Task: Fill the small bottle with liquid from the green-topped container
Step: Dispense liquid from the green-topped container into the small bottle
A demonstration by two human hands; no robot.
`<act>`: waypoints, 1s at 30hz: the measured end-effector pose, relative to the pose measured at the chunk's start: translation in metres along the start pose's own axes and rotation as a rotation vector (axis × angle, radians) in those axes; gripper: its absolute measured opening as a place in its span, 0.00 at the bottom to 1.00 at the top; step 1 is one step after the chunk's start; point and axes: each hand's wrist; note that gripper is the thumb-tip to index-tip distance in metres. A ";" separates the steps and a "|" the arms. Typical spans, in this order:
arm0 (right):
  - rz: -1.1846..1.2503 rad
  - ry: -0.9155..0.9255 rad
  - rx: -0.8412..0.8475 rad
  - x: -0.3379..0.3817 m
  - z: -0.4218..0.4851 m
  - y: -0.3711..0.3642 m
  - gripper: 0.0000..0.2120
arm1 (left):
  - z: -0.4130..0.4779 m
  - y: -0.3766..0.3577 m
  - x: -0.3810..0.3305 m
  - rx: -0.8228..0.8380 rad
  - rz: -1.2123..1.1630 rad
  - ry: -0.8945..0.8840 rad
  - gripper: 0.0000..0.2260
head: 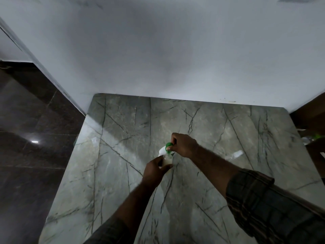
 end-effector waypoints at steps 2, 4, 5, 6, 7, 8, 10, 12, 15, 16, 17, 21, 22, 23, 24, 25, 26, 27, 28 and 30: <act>-0.009 -0.009 0.004 0.002 0.001 0.003 0.16 | 0.000 0.000 -0.001 -0.003 -0.001 0.001 0.22; -0.014 -0.013 0.006 0.004 0.001 0.008 0.16 | -0.001 0.001 -0.004 -0.005 -0.004 -0.010 0.20; -0.024 -0.011 0.003 0.005 0.002 0.010 0.16 | -0.001 0.002 -0.005 -0.011 -0.004 -0.019 0.20; -0.035 -0.011 0.003 0.005 0.001 0.010 0.16 | 0.000 0.002 -0.005 -0.017 0.001 -0.021 0.20; -0.044 -0.013 0.005 0.005 0.001 0.010 0.16 | 0.000 0.002 -0.005 -0.018 0.008 -0.019 0.20; -0.054 -0.017 0.008 0.006 0.000 0.008 0.16 | 0.000 0.001 -0.004 -0.015 0.015 -0.011 0.21; -0.064 -0.019 0.007 0.006 -0.001 0.004 0.16 | -0.001 0.000 -0.002 -0.005 0.019 -0.005 0.21; -0.070 -0.016 0.006 0.007 -0.002 0.005 0.16 | -0.001 -0.001 -0.002 -0.003 0.026 -0.006 0.21; -0.084 -0.002 0.010 0.009 -0.002 0.011 0.16 | -0.001 -0.001 -0.003 0.003 0.030 -0.007 0.21; -0.087 -0.001 -0.001 0.009 -0.002 0.013 0.16 | 0.000 -0.001 -0.003 -0.002 0.031 -0.008 0.21; -0.089 -0.006 -0.008 0.010 -0.003 0.014 0.16 | 0.001 -0.001 -0.003 -0.007 0.030 -0.011 0.21; -0.099 -0.033 -0.018 0.011 -0.005 0.006 0.15 | 0.002 -0.003 0.001 -0.006 0.036 0.008 0.23; -0.100 -0.033 -0.017 0.011 -0.006 0.005 0.16 | 0.001 -0.003 0.002 -0.005 0.036 0.008 0.23; -0.108 -0.030 -0.017 0.011 -0.006 0.005 0.16 | 0.000 -0.004 0.002 -0.005 0.037 0.007 0.23; -0.121 -0.026 -0.012 0.012 -0.006 0.008 0.16 | 0.000 -0.004 0.001 -0.003 0.035 0.007 0.23; -0.131 -0.026 -0.007 0.013 -0.006 0.010 0.17 | 0.000 -0.004 0.001 -0.001 0.026 0.005 0.23; -0.140 -0.025 -0.011 0.014 -0.006 0.013 0.18 | 0.000 -0.003 0.000 -0.001 0.016 0.004 0.23; -0.153 -0.022 -0.024 0.015 -0.005 0.015 0.18 | 0.001 -0.003 -0.001 -0.008 0.009 0.000 0.22; -0.166 -0.018 -0.032 0.016 -0.005 0.015 0.18 | 0.001 -0.002 -0.003 -0.013 0.012 -0.005 0.22; -0.171 -0.019 -0.027 0.016 -0.005 0.013 0.17 | 0.002 -0.001 -0.003 -0.010 0.018 -0.007 0.21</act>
Point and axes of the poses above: each hand's wrist, its own z-axis towards the middle knuckle, its own y-axis out of the back of the hand, x = y × z, and after that the axes turned 2 degrees about y, right-handed
